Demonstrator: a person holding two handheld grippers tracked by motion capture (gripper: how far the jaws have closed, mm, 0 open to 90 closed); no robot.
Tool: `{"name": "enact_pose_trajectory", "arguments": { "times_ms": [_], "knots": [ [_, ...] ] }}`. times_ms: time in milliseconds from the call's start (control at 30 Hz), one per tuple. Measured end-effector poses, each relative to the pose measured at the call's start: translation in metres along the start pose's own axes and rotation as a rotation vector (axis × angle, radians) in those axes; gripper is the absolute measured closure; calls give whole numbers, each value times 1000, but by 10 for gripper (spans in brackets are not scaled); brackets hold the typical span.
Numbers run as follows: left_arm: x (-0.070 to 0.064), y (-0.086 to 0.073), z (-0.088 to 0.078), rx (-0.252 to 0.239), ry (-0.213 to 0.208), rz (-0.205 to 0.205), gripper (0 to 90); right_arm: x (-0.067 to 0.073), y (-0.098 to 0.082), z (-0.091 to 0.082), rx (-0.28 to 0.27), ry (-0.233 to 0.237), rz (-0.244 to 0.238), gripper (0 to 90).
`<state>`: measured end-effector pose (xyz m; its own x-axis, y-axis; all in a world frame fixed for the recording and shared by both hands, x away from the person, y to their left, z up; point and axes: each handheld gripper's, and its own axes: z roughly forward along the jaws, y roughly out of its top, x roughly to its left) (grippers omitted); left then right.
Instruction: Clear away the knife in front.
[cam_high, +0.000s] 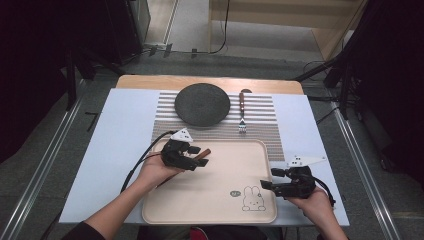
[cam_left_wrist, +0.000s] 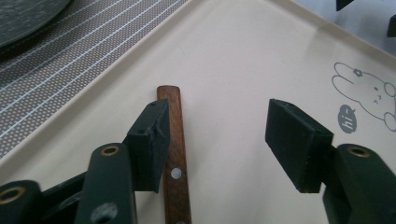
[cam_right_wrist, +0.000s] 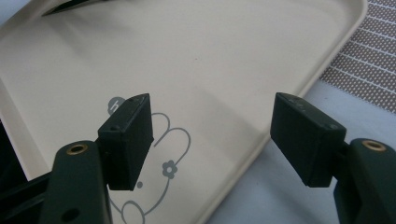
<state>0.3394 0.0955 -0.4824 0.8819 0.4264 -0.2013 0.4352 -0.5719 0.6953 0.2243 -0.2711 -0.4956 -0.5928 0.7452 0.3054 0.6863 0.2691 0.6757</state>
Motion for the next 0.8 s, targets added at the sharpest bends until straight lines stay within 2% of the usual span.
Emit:
{"name": "enact_pose_trajectory", "arguments": {
  "times_ms": [67, 200, 300, 433, 567, 800],
  "knots": [
    [-1, 2, 4, -8, -2, 3, 439, 0, -2, -1, -3, -2, 6, 289],
    [-2, 8, 12, 19, -10, 23, 540, 0, -5, -5, -9, -10, 13, 289],
    [-2, 13, 17, 30, -14, 13, 645, 0, -7, -6, -7, -15, 19, 289],
    [-1, 19, 22, 32, 0, -25, 752, 0, -9, -9, -10, -19, 26, 289],
    [0, 23, 26, 32, -4, 3, 885, 0, -10, -10, -16, -24, 27, 289],
    [5, 21, 35, 91, -4, -1, 894, 0, -11, -11, -17, -24, 27, 289]
  ]
}}
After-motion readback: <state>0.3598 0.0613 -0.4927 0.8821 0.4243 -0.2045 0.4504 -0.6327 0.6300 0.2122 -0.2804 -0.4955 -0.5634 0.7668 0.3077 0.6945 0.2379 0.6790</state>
